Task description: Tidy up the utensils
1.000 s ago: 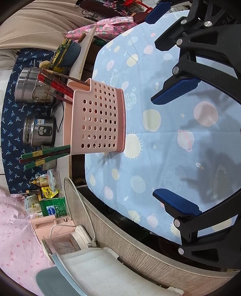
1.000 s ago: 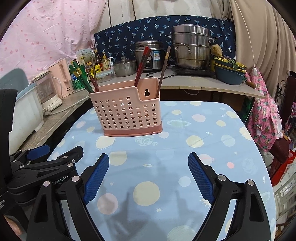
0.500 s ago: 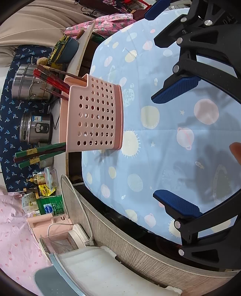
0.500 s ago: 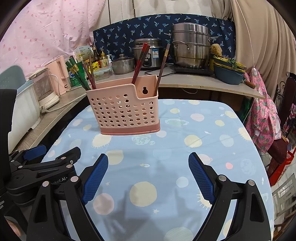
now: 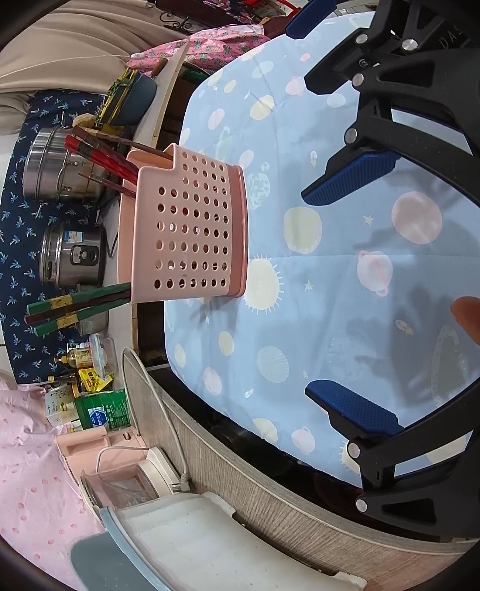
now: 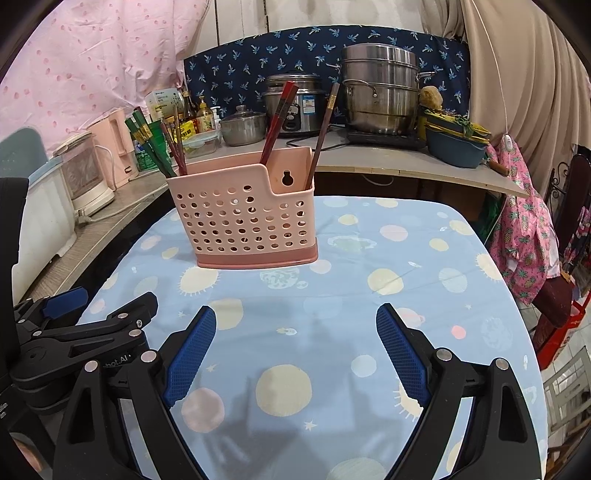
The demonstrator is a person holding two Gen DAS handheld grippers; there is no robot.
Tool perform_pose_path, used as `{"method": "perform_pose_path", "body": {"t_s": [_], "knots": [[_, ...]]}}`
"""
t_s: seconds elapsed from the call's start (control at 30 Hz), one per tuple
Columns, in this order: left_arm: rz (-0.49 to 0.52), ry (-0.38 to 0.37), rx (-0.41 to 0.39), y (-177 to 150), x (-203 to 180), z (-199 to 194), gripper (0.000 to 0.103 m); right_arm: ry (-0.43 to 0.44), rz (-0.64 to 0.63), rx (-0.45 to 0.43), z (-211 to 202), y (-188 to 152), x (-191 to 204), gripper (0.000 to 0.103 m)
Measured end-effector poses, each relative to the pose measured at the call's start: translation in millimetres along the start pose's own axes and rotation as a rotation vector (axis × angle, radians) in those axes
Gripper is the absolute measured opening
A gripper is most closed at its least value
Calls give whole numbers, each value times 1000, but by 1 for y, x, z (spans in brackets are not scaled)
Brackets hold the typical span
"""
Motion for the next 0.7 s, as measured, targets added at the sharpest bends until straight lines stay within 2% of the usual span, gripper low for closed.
{"method": "perform_pose_path", "body": {"t_s": [0.7], "knots": [[10, 15, -4, 0, 4, 5, 92, -10, -4, 11, 8, -2, 4, 85]]}}
Point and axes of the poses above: each gripper's, at about its wrist camera, not at the fingertips, and z roughly the way its jaws point, x to its left, y to its top, the point moved 5 cm from there along z, roughly the way its jaws point, and after that the axes turned 2 degrees about -x, right-handed, at the moved point
